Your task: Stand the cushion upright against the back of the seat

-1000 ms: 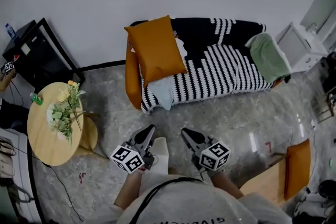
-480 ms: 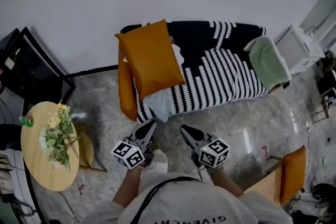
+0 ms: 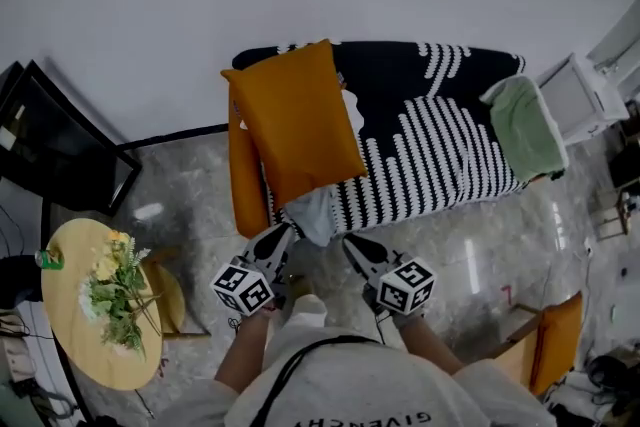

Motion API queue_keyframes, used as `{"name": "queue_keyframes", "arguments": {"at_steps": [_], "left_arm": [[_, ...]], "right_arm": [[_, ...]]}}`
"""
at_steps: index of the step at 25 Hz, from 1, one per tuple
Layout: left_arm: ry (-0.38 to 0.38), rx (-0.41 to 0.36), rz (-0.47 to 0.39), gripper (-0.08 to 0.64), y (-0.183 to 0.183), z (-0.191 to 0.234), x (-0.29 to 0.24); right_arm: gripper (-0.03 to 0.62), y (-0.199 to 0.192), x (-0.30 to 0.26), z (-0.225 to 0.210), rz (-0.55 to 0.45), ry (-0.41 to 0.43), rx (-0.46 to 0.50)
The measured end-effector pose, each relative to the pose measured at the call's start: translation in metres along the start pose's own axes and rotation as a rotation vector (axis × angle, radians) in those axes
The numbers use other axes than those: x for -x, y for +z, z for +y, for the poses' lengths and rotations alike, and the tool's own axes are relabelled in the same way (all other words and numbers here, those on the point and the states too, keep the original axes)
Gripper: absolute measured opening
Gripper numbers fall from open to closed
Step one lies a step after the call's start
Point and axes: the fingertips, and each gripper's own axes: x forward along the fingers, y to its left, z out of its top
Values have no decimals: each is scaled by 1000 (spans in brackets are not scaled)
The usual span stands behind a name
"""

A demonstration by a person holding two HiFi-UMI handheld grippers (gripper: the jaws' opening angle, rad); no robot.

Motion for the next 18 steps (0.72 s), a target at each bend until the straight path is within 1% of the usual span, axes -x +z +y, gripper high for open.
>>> {"name": "queue_keyframes", "arguments": {"at_steps": [3,8,12,15,17,18], "left_arm": [[18,27,14,28,-3,22,-7],[10,73,28,52,-3,40,-25],[13,77,57,91,-7,48,-40],[34,88,95,112,-22,61,-47],[66,108,116,124,-36,73,-47],[85,125,124,127,-43,80,-46]], "right_arm": [[20,0,-14,-14,2,-19,-26],[21,3,-26,-31,1,-50,-52],[21,1,-31,-47,17,-82,-69],[23,-9,-36,-66,53,-105,-75],[45,-19,-39,-81,87,-121,-83],[73,-25,-41,-90,104,-128,-91]]}}
